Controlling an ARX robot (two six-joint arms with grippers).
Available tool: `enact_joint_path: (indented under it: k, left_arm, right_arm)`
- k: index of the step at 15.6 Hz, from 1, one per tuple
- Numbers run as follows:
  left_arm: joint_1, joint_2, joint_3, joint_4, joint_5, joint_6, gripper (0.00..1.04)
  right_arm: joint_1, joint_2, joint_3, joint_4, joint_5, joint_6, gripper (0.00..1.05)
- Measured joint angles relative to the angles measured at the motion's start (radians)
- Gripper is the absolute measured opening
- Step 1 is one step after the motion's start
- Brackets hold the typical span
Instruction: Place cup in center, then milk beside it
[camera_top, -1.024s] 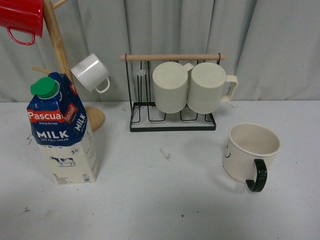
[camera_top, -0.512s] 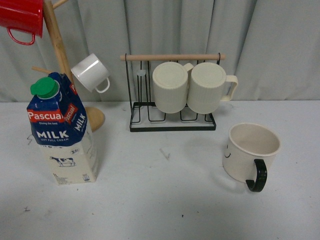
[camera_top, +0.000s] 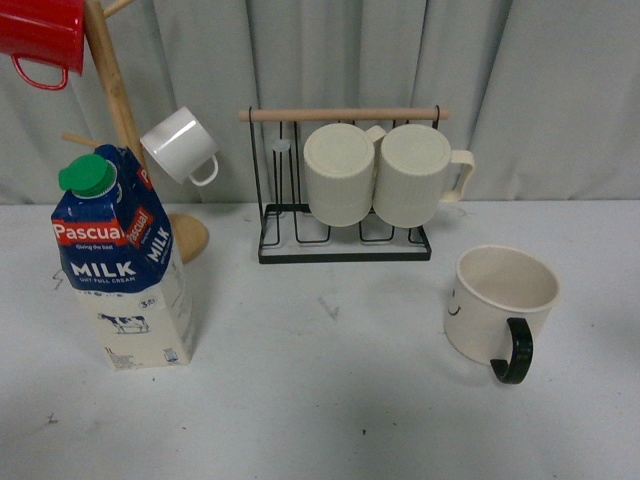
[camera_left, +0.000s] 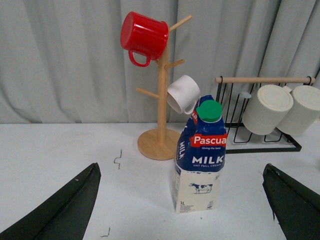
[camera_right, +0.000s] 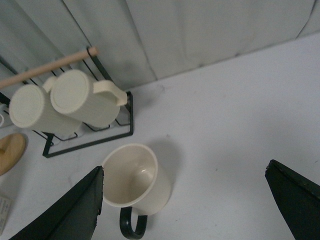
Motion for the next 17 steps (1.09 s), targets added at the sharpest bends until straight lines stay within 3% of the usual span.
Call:
enact_joint_path:
  k: [3, 5, 9, 14, 15, 17]
  left_arm:
    - [0.000, 0.000, 0.000, 0.000, 0.000, 0.000, 0.98]
    - [0.000, 0.000, 0.000, 0.000, 0.000, 0.000, 0.98]
    - [0.000, 0.000, 0.000, 0.000, 0.000, 0.000, 0.98]
    - [0.000, 0.000, 0.000, 0.000, 0.000, 0.000, 0.98]
    - [0.000, 0.000, 0.000, 0.000, 0.000, 0.000, 0.98]
    - [0.000, 0.000, 0.000, 0.000, 0.000, 0.000, 0.98]
  right_arm:
    - [0.198, 0.417, 0.313, -0.210, 0.102, 0.131, 0.98]
    - [0.256, 0.587, 0.473, -0.325, 0.138, 0.187, 0.98]
    - [0.245, 0.790, 0.629, -0.418, 0.220, 0.224, 0.98]
    - [0.243, 0.874, 0.668, -0.425, 0.232, 0.227, 0.98]
    - [0.248, 0.884, 0.668, -0.422, 0.242, 0.227, 0.94]
    - [0.248, 0.888, 0.664, -0.412, 0.250, 0.227, 0.66]
